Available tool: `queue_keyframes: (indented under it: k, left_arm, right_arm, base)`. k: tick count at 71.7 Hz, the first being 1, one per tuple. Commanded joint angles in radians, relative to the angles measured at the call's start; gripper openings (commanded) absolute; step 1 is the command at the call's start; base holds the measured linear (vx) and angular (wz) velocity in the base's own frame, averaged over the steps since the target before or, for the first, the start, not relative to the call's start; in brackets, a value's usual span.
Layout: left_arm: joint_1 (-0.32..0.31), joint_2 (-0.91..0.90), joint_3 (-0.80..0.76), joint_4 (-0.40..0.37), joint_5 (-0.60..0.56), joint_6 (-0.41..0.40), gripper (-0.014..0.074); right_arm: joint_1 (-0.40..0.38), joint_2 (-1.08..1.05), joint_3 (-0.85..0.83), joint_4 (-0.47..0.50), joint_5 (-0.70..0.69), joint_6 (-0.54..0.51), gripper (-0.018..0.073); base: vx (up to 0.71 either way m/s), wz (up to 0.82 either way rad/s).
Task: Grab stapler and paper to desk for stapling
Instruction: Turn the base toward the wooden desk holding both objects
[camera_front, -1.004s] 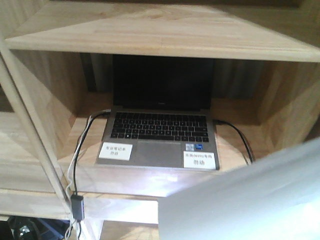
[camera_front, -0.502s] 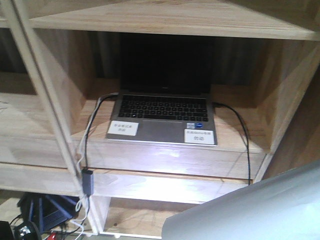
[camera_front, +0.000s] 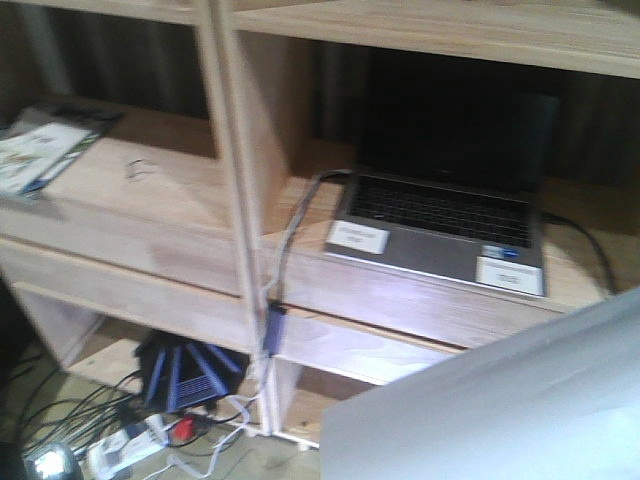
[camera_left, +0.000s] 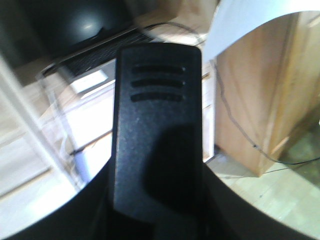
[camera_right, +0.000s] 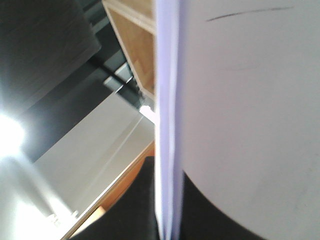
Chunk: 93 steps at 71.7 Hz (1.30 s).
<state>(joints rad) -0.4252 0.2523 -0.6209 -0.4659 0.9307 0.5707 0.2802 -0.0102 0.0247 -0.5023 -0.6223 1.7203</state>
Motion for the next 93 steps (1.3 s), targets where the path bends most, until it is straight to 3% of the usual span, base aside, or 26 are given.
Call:
queue_keyframes:
  k: [1,93]
  left_arm:
    - [-0.003,0.009,-0.026,-0.043,-0.095,-0.001,-0.0006]
    - [-0.001,0.009,-0.026,-0.044,-0.095,-0.001,-0.0006]
  right_arm:
    - [-0.001,0.014,-0.027,0.006,-0.052,-0.006,-0.0003]
    - [-0.001,0.014,-0.027,0.006,-0.052,-0.006,-0.0003]
  base:
    - [-0.07,0.47]
    - [0.04,0.53]
